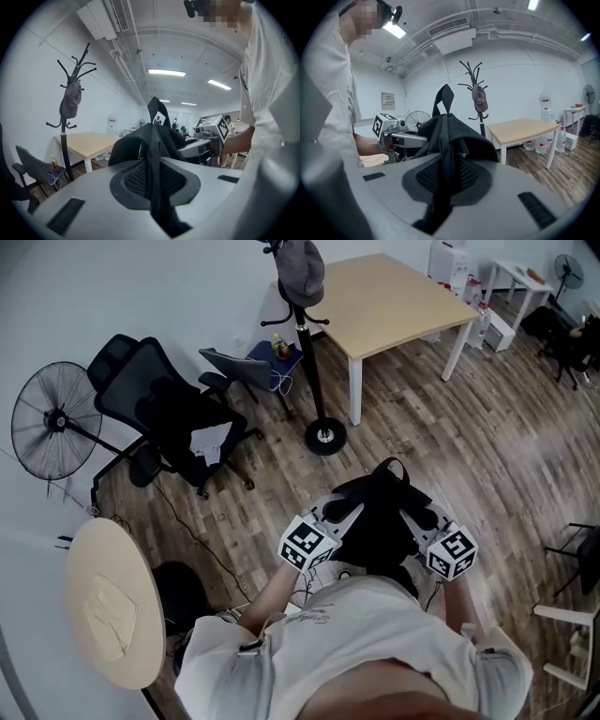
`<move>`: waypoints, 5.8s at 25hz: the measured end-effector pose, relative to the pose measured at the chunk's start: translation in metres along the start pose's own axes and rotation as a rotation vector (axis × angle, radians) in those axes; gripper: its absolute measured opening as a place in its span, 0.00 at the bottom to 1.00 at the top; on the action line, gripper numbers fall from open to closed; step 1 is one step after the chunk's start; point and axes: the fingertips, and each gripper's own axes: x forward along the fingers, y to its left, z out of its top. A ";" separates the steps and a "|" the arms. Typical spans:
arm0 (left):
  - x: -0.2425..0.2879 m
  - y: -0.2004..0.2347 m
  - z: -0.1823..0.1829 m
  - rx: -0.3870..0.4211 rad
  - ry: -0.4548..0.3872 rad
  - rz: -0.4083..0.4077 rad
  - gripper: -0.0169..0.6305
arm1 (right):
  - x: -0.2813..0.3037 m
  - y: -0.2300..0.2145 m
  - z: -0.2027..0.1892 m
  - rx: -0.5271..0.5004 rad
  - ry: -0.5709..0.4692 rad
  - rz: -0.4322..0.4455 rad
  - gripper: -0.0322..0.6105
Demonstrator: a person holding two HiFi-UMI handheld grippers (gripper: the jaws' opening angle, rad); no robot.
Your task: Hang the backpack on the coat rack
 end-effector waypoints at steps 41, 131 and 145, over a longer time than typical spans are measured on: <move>0.205 0.197 0.025 -0.113 0.117 0.179 0.10 | 0.144 -0.252 0.034 0.011 0.081 0.239 0.09; 0.230 0.552 -0.025 -0.407 0.214 0.850 0.10 | 0.530 -0.391 0.057 -0.215 0.453 0.916 0.10; 0.223 0.576 -0.034 -0.425 0.243 0.868 0.11 | 0.555 -0.393 0.052 -0.215 0.465 0.899 0.13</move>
